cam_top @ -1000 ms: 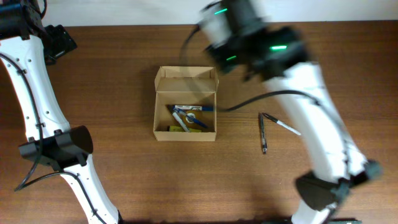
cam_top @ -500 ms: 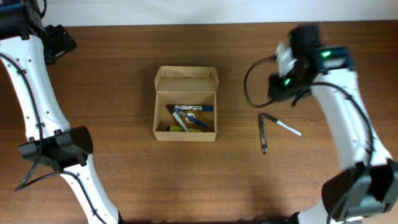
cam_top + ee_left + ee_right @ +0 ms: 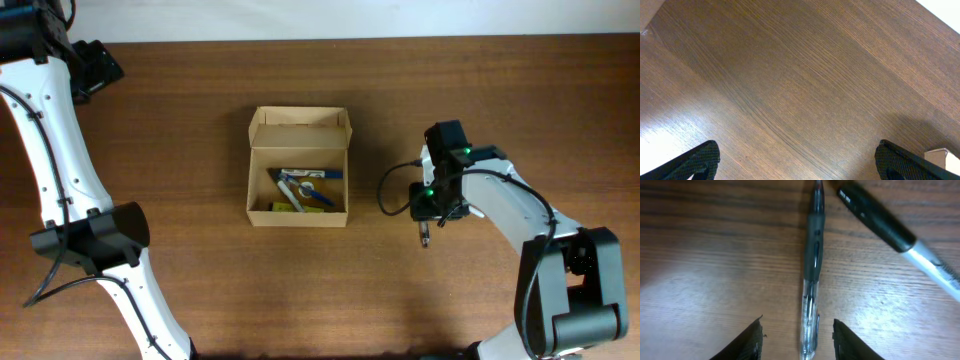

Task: Pack container
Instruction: 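Move the right gripper down onto the black pen and grasp it, then carry the black pen into the box and release it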

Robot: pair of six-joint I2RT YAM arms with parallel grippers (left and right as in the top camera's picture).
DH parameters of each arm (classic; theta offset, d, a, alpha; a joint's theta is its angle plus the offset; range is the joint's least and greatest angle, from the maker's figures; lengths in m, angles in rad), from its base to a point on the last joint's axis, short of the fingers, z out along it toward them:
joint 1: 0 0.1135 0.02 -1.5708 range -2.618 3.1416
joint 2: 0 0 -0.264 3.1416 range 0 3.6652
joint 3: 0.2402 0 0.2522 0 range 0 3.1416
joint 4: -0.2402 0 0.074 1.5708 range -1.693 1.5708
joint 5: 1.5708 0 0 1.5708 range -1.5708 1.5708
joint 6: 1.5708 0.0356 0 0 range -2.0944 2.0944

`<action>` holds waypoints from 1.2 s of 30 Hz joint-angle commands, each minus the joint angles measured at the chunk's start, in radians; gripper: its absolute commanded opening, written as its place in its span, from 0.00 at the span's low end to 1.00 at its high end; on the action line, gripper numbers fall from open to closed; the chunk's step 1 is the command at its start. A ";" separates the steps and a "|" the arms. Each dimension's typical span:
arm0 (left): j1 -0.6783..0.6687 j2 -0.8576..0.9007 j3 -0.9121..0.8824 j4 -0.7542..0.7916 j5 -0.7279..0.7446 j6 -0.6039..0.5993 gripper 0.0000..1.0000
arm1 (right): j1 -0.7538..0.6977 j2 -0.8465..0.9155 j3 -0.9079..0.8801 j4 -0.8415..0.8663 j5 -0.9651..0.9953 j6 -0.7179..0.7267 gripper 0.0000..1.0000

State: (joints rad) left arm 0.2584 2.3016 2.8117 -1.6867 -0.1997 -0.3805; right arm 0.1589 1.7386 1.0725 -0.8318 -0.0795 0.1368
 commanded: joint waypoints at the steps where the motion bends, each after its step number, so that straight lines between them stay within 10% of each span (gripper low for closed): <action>1: 0.005 0.007 0.003 0.000 -0.014 0.016 1.00 | 0.007 0.020 -0.060 0.041 0.021 0.034 0.44; 7: 0.005 0.006 0.003 0.000 -0.014 0.016 1.00 | 0.006 0.044 -0.102 0.086 0.073 0.037 0.40; 11: 0.005 0.006 0.003 0.000 -0.014 0.016 1.00 | 0.006 0.054 -0.104 0.095 0.073 0.037 0.04; 25: 0.005 0.006 0.003 0.000 -0.014 0.016 1.00 | 0.010 -0.032 0.338 -0.212 0.031 -0.123 0.04; 36: 0.005 0.006 0.003 0.000 -0.014 0.016 1.00 | 0.276 -0.026 0.975 -0.407 -0.037 -0.710 0.03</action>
State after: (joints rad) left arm 0.2584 2.3016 2.8117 -1.6867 -0.1997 -0.3805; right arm 0.3531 1.7100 2.0140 -1.2537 -0.0776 -0.3729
